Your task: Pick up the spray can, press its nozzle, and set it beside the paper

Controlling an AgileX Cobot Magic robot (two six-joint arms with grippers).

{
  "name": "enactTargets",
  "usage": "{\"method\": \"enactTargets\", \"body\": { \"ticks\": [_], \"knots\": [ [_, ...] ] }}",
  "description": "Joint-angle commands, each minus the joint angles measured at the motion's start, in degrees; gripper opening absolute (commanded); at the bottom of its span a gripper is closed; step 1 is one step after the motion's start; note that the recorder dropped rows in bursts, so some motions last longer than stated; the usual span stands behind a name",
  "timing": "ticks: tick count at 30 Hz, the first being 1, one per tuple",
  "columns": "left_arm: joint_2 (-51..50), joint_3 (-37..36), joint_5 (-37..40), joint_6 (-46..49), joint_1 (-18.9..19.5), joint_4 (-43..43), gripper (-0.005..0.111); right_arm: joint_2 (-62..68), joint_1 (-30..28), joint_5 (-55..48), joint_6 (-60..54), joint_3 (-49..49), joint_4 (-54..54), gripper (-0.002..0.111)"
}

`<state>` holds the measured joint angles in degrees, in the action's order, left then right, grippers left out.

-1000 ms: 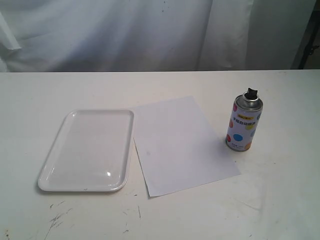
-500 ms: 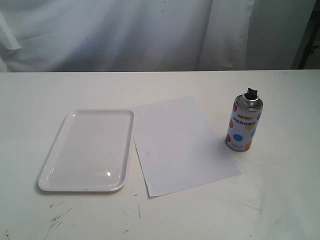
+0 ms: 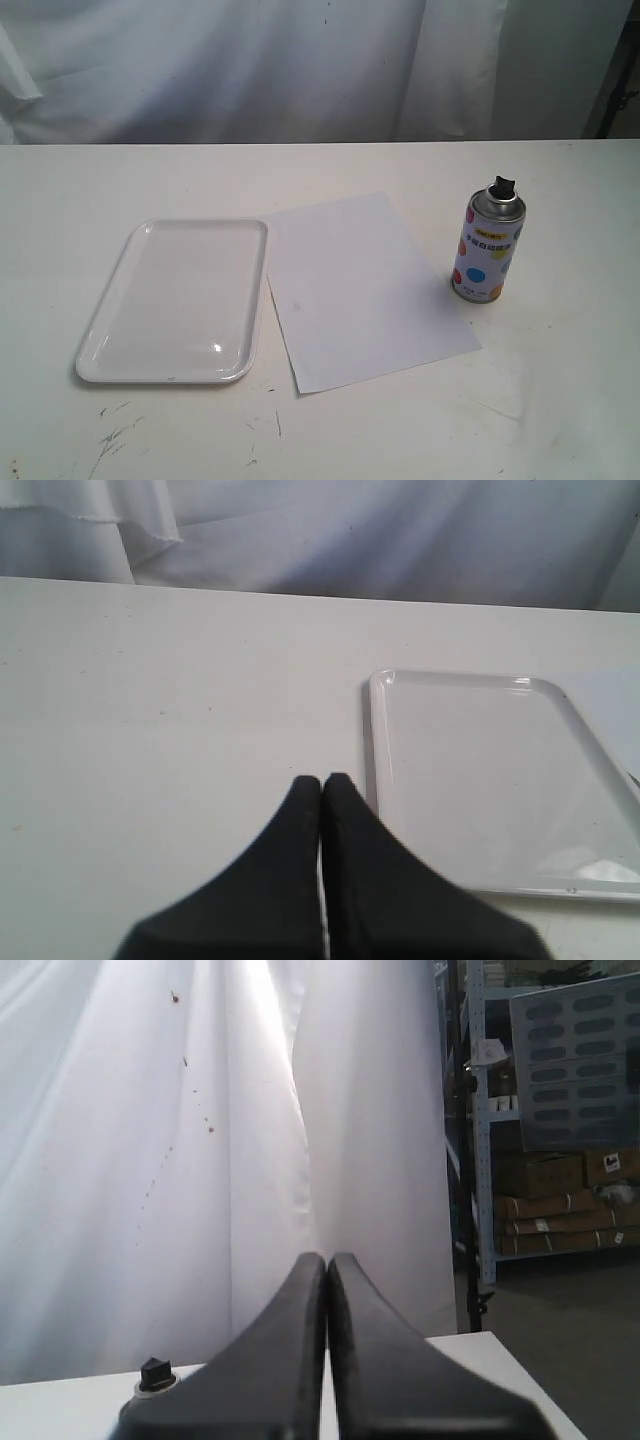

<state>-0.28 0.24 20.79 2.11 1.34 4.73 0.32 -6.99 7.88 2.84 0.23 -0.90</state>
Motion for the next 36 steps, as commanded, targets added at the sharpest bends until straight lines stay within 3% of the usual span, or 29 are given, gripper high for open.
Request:
{"method": "enactTargets", "body": {
  "ticks": [1, 8, 16, 28, 36],
  "knots": [
    [0.28, -0.24, -0.39, -0.13, -0.28, 0.26, 0.0, -0.32, -0.28, 5.3, -0.73, -0.23, 0.0, 0.0],
    [0.28, -0.24, -0.39, -0.13, -0.28, 0.26, 0.0, -0.32, -0.28, 23.92, -1.28, -0.23, 0.0, 0.0],
    [0.28, -0.24, -0.39, -0.02, -0.28, 0.26, 0.0, 2.16, -0.28, 24.65, -4.07, 6.85, -0.62, 0.0],
    [0.28, -0.24, -0.39, -0.13, -0.28, 0.26, 0.0, 31.98, -0.28, 26.78, -3.98, 24.94, 0.9, 0.0],
    [0.28, -0.24, -0.39, 0.0, -0.28, 0.26, 0.0, 51.98, -0.28, 38.46, 2.3, 26.63, 4.39, 0.0]
  ]
}}
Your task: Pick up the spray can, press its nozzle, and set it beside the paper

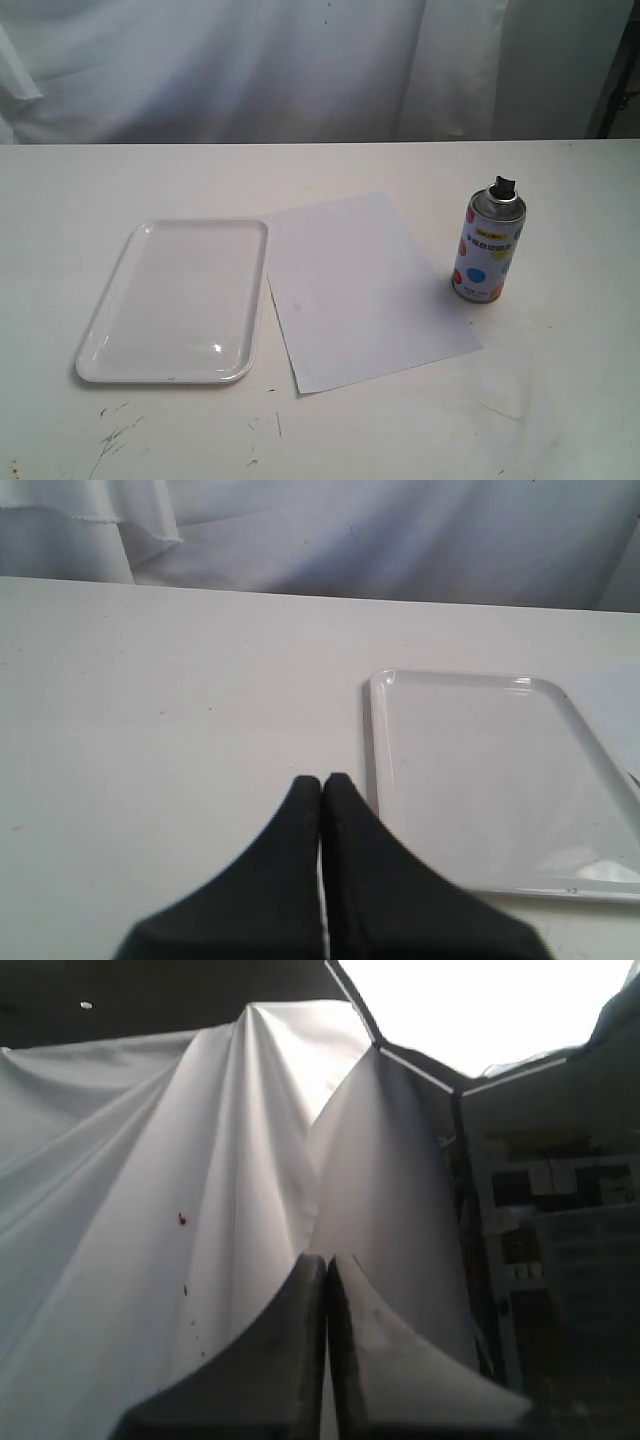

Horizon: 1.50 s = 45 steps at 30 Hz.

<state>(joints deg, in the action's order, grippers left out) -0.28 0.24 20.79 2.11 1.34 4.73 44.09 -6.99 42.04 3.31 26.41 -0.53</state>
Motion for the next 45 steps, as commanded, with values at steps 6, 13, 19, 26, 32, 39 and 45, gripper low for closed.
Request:
{"method": "enactTargets", "body": {
  "ticks": [6, 13, 19, 26, 32, 39, 45],
  "knots": [
    [0.28, -0.24, -0.39, 0.0, -0.28, 0.26, 0.0, 18.79, -0.28, 2.75, 2.73, 0.45, 10.19, 0.0],
    [0.28, -0.24, -0.39, -0.14, -0.28, 0.26, 0.0, 29.27, -0.28, 1.11, 2.73, -0.47, 10.2, 0.0],
    [0.28, -0.24, -0.39, -0.14, -0.28, 0.26, 0.0, 36.87, -0.28, 2.34, 3.38, -5.09, 13.38, 0.0],
    [0.28, -0.24, -0.39, -0.02, -0.28, 0.26, 0.0, 44.12, -0.28, 8.25, 3.49, -8.12, 20.51, 0.0],
    [0.28, -0.24, -0.39, -0.02, -0.28, 0.26, 0.0, 49.44, -0.28, 8.37, 3.77, -8.12, 22.68, 0.0],
    [0.28, -0.24, -0.39, -0.14, -0.28, 0.26, 0.0, 51.32, -0.28, 6.79, 8.5, -8.15, 25.32, 0.0],
    [0.28, -0.24, -0.39, -0.14, -0.28, 0.26, 0.0, 51.32, -0.28, 7.66, 18.98, -8.15, 28.38, 0.0]
  ]
}}
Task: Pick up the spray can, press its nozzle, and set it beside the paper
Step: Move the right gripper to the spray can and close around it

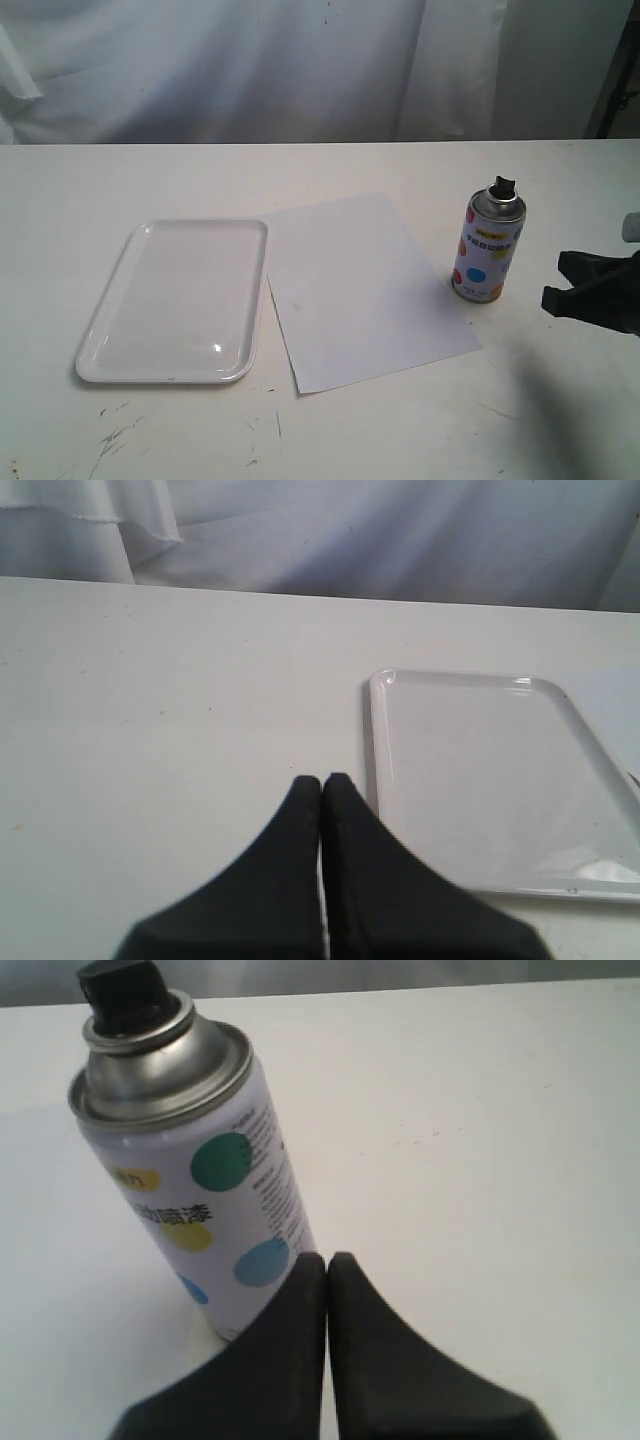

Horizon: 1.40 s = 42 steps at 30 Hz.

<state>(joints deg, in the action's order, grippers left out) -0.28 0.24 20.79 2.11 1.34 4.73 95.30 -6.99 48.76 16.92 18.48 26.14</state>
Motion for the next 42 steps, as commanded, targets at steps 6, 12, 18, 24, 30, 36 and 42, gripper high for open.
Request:
{"method": "enactTargets", "body": {
  "ticks": [6, 12, 18, 24, 30, 36, 42],
  "knots": [
    [0.28, -0.24, -0.39, -0.02, -0.28, 0.26, 0.0, 0.1, 0.54, 1.03, 5.83, -0.11, 3.09, 0.004],
    [0.28, -0.24, -0.39, -0.02, -0.28, 0.26, 0.0, 0.1, 2.34, 4.69, 5.97, 1.48, 9.04, 0.061],
    [0.28, -0.24, -0.39, -0.14, -0.28, 0.26, 0.0, 0.1, 3.05, 3.42, 7.07, 1.48, 8.63, 0.084],
    [0.28, -0.24, -0.39, -0.03, -0.28, 0.26, 0.0, 4.67, 6.56, 3.41, 0.72, 5.55, 5.99, 0.084],
    [0.28, -0.24, -0.39, -0.03, -0.28, 0.26, 0.0, 8.25, 6.68, 3.41, -1.99, 8.6, 5.77, 0.084],
    [0.28, -0.24, -0.39, -0.14, -0.28, 0.26, 0.0, 11.74, 6.68, 3.51, -1.99, 11.98, 5.77, 0.084],
    [0.28, -0.24, -0.39, -0.14, -0.28, 0.26, 0.0, 14.31, 6.68, 3.51, -1.99, 14.66, 5.77, 0.084]
  ]
}}
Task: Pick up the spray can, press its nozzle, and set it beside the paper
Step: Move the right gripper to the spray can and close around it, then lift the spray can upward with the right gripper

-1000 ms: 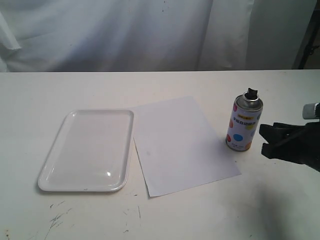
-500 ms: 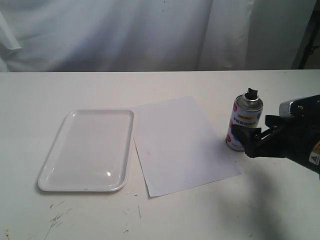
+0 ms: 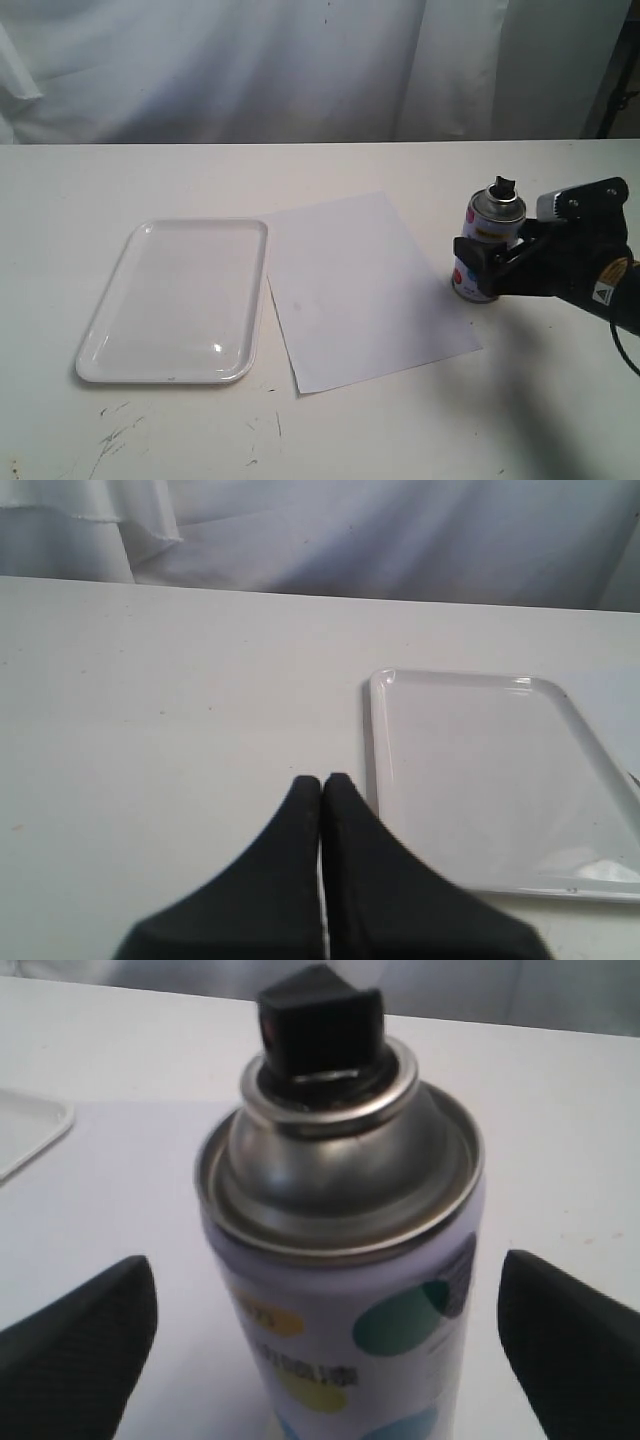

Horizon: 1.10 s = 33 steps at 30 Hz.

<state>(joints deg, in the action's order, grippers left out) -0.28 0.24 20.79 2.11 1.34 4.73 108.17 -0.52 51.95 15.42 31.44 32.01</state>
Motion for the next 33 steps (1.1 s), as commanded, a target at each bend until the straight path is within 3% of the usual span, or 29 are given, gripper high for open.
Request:
{"method": "enactTargets", "body": {
  "ticks": [1, 13, 33],
  "knots": [
    [0.28, -0.24, -0.39, -0.14, -0.28, 0.26, 0.0, 1.95, 0.21, 0.32, -0.49, 2.13, -0.09, 0.084],
    [0.28, -0.24, -0.39, -0.09, -0.28, 0.26, 0.0, 7.39, 0.21, 7.87, -0.26, 3.85, 0.03, 0.079],
    [0.28, -0.24, -0.39, -0.15, -0.28, 0.26, 0.0, 9.52, 0.21, 5.37, -0.26, 3.85, -1.43, 0.079]
  ]
}}
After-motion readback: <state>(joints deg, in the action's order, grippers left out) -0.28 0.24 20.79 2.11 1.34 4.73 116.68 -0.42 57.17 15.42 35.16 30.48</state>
